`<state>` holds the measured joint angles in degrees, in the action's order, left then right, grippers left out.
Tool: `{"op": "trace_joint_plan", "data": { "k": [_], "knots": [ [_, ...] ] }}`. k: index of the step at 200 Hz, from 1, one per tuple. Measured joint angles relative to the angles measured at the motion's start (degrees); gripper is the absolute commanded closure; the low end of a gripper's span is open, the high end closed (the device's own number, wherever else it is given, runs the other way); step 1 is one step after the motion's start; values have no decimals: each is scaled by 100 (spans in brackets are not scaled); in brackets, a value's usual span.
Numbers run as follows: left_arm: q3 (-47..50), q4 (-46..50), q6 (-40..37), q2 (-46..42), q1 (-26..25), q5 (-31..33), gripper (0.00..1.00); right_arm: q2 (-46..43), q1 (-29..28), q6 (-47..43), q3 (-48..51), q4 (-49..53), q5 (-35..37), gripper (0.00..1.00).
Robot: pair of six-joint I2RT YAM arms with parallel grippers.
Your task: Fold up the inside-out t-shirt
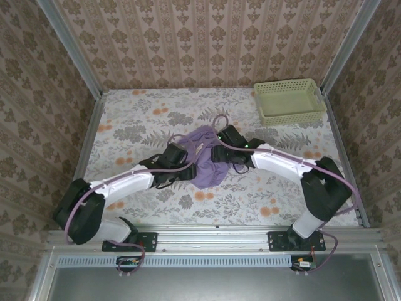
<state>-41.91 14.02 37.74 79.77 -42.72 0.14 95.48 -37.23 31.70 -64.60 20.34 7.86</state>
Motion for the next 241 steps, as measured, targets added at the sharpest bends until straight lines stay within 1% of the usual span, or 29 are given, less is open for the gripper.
{"op": "trace_joint_plan", "data": {
  "k": [9,24,32,44,51,60,91,112,137,148,161,169,178,195,209,221,231,241],
  "knots": [
    [-22,0,26,72,2,7,69,203,24,-107,-179,-7,-24,50],
    [-83,39,-50,114,42,4,86,411,44,-184,-389,11,-17,73],
    [-133,81,-122,107,90,0,94,470,50,-216,-479,70,15,82],
    [-267,186,-203,72,216,22,100,466,37,-339,-579,175,144,93],
    [-352,275,-271,17,291,55,100,426,11,-380,-625,236,267,98],
    [-470,409,-343,-94,382,140,100,330,-26,-424,-660,319,428,100],
    [-1270,1200,-763,-769,586,745,100,-442,-348,-758,-863,833,1034,100],
    [-2149,1617,-1119,-1314,612,1099,100,-1008,-691,-1010,-1412,1132,1471,100],
    [-2973,1716,-1388,-2124,586,1283,100,-1565,-1071,-1305,-2181,1257,1816,100],
    [-3029,1648,-1425,-2509,531,1322,100,-1810,-1193,-1381,-2363,1246,1882,100],
    [-2872,1602,-1443,-2986,437,1344,100,-2083,-1338,-1401,-2358,1202,1886,100],
    [-2632,1558,-1443,-3252,398,1351,100,-2229,-1438,-1405,-2223,1117,1853,100],
    [-2258,1517,-1429,-3458,385,1403,100,-2374,-1591,-1438,-1851,892,1784,100],
    [-1287,1508,-1283,-3547,385,1449,100,-2461,-1904,-1451,-874,560,1685,90],
    [-415,1523,-1080,-3412,385,1375,100,-2173,-2092,-1274,-96,455,1486,73],
    [367,1530,-870,-3202,385,1207,100,-1648,-2212,-1049,448,428,1329,60],
    [874,1628,-717,-3143,382,1062,89,-1244,-2267,-813,754,479,1239,53],
    [1209,1742,-590,-3189,378,938,74,-997,-2284,-693,964,616,1191,45]
  ]
}}
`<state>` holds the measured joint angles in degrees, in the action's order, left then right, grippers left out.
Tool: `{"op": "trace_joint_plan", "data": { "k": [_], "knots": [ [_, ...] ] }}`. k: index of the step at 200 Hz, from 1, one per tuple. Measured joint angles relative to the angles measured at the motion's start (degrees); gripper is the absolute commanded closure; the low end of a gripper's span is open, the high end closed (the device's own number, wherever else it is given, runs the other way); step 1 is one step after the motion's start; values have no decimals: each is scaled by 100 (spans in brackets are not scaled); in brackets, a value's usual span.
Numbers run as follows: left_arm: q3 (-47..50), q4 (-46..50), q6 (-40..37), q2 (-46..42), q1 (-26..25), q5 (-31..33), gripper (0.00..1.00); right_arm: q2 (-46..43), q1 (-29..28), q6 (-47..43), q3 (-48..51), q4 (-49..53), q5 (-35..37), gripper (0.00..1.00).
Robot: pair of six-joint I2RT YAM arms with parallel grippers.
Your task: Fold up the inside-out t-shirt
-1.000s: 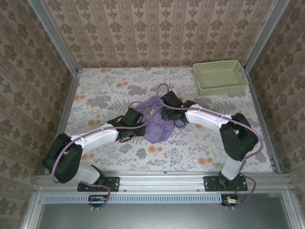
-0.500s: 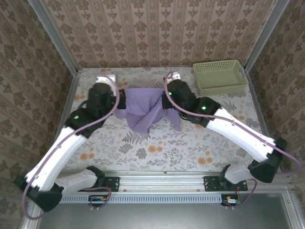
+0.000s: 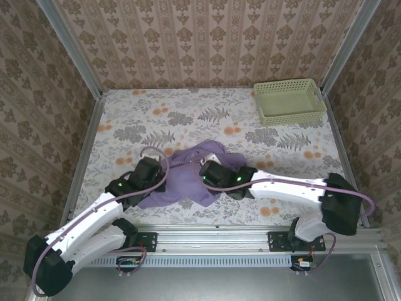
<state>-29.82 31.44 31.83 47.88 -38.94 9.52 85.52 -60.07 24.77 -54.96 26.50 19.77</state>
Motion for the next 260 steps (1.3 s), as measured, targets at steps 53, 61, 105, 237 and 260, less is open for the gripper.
{"op": "trace_joint_plan", "data": {
  "k": [53,61,105,237,260],
  "knots": [
    [-74,332,297,-789,588,-81,12,-610,485,313,74,232,7,27],
    [-175,332,302,-739,872,-85,10,-767,616,313,81,192,-39,25],
    [-308,127,310,319,2570,-518,12,-1440,1088,400,341,24,-280,19],
    [-363,-767,358,2186,3202,-1104,49,188,1554,994,297,-321,-1029,44],
    [-363,-859,398,2387,3265,-1244,63,354,1447,966,162,-319,-1082,66]
  ]
}}
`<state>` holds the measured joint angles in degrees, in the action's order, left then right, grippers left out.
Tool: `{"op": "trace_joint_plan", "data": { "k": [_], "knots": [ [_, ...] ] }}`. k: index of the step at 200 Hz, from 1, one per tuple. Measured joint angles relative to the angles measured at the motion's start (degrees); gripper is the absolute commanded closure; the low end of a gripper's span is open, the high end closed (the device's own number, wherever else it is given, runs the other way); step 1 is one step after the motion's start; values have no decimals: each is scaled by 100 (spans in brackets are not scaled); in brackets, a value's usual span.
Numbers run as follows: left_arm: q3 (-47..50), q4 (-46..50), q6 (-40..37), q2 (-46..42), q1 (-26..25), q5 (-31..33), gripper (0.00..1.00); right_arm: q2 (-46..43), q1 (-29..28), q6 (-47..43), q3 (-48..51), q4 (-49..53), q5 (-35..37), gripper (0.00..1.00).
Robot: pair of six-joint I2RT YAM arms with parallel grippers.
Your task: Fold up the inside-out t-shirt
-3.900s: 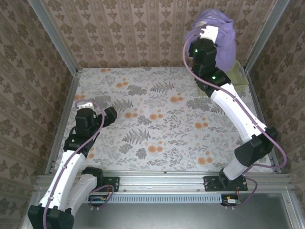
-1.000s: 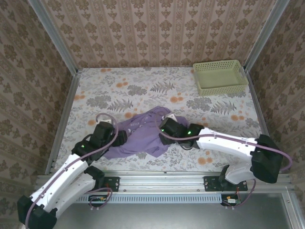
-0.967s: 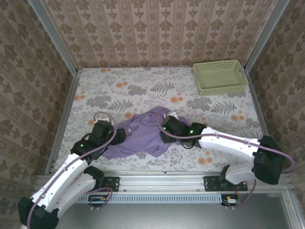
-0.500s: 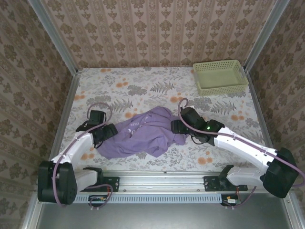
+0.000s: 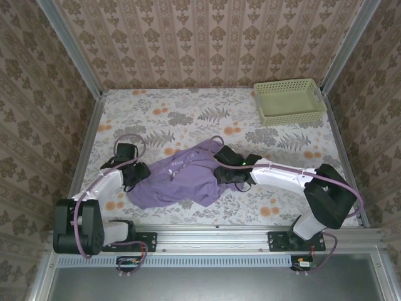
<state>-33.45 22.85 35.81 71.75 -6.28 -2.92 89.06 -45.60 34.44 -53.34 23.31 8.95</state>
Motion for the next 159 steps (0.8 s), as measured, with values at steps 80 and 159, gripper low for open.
{"op": "trace_joint_plan", "data": {
  "k": [80,159],
  "knots": [
    [-208,153,13,-527,39,-247,100,-835,-42,-192,-258,566,927,100],
    [-1045,719,-31,-1821,37,-72,100,-1390,-57,-83,-131,343,767,50]
  ]
}}
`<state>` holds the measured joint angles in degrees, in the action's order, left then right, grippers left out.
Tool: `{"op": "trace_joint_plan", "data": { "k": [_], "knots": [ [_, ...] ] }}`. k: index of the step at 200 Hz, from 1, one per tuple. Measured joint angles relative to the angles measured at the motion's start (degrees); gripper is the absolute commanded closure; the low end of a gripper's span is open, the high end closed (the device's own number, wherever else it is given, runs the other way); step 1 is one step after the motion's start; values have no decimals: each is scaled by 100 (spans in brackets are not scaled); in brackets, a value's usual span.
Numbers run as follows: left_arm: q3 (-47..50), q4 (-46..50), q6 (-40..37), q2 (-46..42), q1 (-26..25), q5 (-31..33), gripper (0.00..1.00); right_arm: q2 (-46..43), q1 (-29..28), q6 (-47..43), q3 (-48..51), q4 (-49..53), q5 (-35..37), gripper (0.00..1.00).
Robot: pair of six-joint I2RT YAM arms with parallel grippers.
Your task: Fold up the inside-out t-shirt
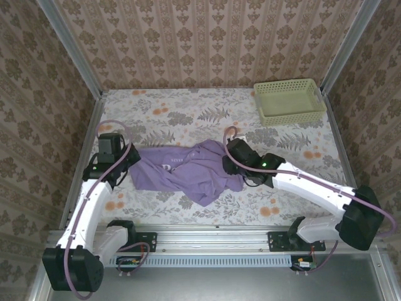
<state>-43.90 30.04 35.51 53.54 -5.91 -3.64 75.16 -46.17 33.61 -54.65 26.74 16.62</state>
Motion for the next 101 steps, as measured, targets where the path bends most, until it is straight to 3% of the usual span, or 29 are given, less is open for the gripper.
{"op": "trace_joint_plan", "data": {
  "k": [25,46,63,88,101],
  "knots": [
    [46,177,0,-24,0,9,100,654,-72,4,72,-155,-195,41],
    [48,212,0,-48,0,26,100,1189,-116,20,66,-258,-282,43],
    [48,234,-7,-48,2,35,100,1530,-127,13,-11,-243,-323,58],
    [44,319,-44,-46,9,39,100,1742,-138,-2,-149,-216,-332,93],
    [15,393,-74,-46,35,39,100,1694,-166,-28,-201,-157,-243,100]
  ]
}}
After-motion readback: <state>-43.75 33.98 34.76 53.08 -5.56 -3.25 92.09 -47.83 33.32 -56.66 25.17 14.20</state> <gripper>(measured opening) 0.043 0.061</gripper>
